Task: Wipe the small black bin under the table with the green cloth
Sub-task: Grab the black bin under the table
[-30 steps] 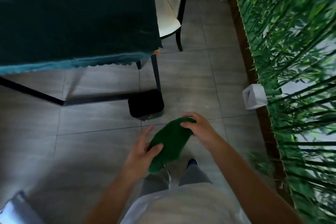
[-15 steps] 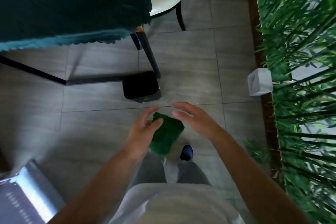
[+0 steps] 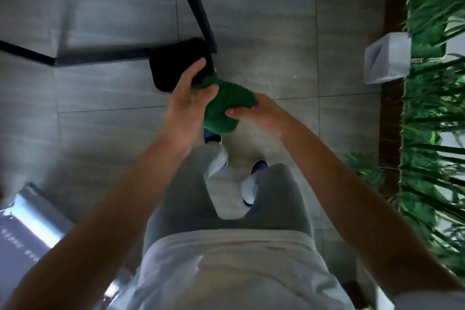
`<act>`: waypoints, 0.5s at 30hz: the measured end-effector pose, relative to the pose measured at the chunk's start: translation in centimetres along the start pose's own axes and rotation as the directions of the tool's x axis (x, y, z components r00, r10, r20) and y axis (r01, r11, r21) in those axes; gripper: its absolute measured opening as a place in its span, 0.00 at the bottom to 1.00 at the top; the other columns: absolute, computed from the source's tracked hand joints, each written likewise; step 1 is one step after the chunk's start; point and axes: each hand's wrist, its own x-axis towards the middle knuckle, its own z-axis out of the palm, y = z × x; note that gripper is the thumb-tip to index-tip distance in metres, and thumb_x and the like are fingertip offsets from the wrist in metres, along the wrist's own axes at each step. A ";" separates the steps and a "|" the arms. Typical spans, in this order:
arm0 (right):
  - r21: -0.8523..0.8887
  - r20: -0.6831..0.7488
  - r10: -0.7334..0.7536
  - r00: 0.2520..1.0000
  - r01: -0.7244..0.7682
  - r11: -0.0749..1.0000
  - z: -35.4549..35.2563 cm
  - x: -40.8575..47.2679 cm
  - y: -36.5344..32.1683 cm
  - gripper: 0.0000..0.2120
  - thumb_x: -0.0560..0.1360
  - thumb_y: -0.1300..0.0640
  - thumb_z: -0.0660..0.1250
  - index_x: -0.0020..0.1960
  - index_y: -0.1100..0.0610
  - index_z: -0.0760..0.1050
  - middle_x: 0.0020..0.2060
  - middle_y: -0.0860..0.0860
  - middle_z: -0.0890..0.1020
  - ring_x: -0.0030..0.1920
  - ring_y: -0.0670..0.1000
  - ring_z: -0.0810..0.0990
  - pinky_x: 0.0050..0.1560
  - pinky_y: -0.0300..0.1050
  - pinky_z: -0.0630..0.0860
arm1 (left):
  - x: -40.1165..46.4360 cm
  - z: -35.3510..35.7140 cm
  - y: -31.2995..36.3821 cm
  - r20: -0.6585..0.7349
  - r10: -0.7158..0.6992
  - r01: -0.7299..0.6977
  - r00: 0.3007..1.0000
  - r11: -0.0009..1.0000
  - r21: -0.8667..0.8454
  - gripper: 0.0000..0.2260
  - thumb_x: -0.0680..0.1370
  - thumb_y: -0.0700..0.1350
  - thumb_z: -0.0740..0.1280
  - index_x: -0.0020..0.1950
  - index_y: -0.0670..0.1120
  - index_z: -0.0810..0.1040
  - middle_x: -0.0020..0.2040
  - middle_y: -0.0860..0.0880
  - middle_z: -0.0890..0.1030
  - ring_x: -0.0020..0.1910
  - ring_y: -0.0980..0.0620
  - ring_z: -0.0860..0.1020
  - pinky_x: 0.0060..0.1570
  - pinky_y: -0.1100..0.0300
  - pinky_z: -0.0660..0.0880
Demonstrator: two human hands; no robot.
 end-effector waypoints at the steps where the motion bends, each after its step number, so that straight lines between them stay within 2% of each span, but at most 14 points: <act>1: 0.011 -0.009 0.003 1.000 -0.003 1.000 -0.3 1.7 0.9 0.15 0.72 0.58 0.78 0.58 0.52 0.81 0.55 0.51 0.87 0.58 0.52 0.85 0.64 0.51 0.80 | 1.7 0.2 -1.2 -0.007 -0.005 0.005 1.000 1.000 -0.002 0.22 0.80 0.35 0.66 0.74 0.47 0.71 0.46 0.62 0.84 0.46 0.63 0.82 0.52 0.61 0.78; 3: 0.050 -0.029 -0.001 1.000 0.002 0.999 -1.0 5.0 2.9 0.17 0.69 0.56 0.77 0.57 0.52 0.81 0.54 0.52 0.87 0.58 0.52 0.85 0.64 0.50 0.80 | 5.0 0.4 -3.5 0.000 -0.027 0.027 1.000 0.999 -0.017 0.23 0.80 0.35 0.66 0.75 0.46 0.71 0.43 0.64 0.85 0.45 0.63 0.82 0.55 0.58 0.79; 5: 0.058 -0.045 -0.019 0.999 0.021 0.998 -2.1 8.4 4.8 0.17 0.69 0.54 0.77 0.57 0.49 0.81 0.56 0.52 0.86 0.59 0.53 0.85 0.65 0.51 0.80 | 8.1 0.8 -5.5 0.016 -0.028 0.028 0.999 0.999 -0.033 0.24 0.78 0.38 0.68 0.74 0.48 0.72 0.44 0.61 0.85 0.46 0.61 0.83 0.58 0.54 0.79; 8: 0.089 -0.029 -0.058 0.998 0.060 0.994 -3.6 13.9 7.9 0.17 0.73 0.57 0.78 0.61 0.50 0.80 0.60 0.52 0.85 0.60 0.51 0.85 0.63 0.49 0.81 | 13.7 0.4 -9.0 0.007 0.025 -0.025 1.000 0.999 0.037 0.21 0.80 0.40 0.68 0.72 0.51 0.74 0.57 0.54 0.83 0.52 0.59 0.83 0.63 0.52 0.79; 10: 0.106 -0.011 -0.098 0.995 0.099 0.989 -4.0 17.8 10.1 0.21 0.74 0.57 0.78 0.65 0.56 0.79 0.61 0.54 0.85 0.61 0.52 0.84 0.64 0.51 0.80 | 17.7 -0.1 -11.2 -0.019 0.097 -0.096 0.995 0.992 0.081 0.21 0.78 0.44 0.68 0.72 0.49 0.75 0.64 0.49 0.81 0.59 0.54 0.82 0.64 0.50 0.79; 12: 0.140 -0.043 -0.157 0.987 0.162 0.977 -4.7 21.7 12.1 0.27 0.73 0.57 0.78 0.70 0.60 0.76 0.62 0.56 0.84 0.63 0.55 0.83 0.67 0.56 0.79 | 21.9 0.1 -12.9 0.006 0.145 -0.145 0.989 0.986 0.080 0.21 0.79 0.44 0.68 0.72 0.48 0.75 0.62 0.48 0.81 0.58 0.54 0.82 0.60 0.54 0.80; 15: 0.253 -0.134 -0.209 0.969 0.237 0.938 -5.7 27.4 15.2 0.20 0.77 0.62 0.73 0.68 0.59 0.76 0.58 0.52 0.86 0.60 0.52 0.85 0.63 0.49 0.81 | 27.7 0.7 -15.8 0.021 0.114 -0.113 0.993 0.992 -0.055 0.17 0.81 0.39 0.67 0.69 0.47 0.76 0.55 0.48 0.81 0.52 0.54 0.83 0.51 0.60 0.80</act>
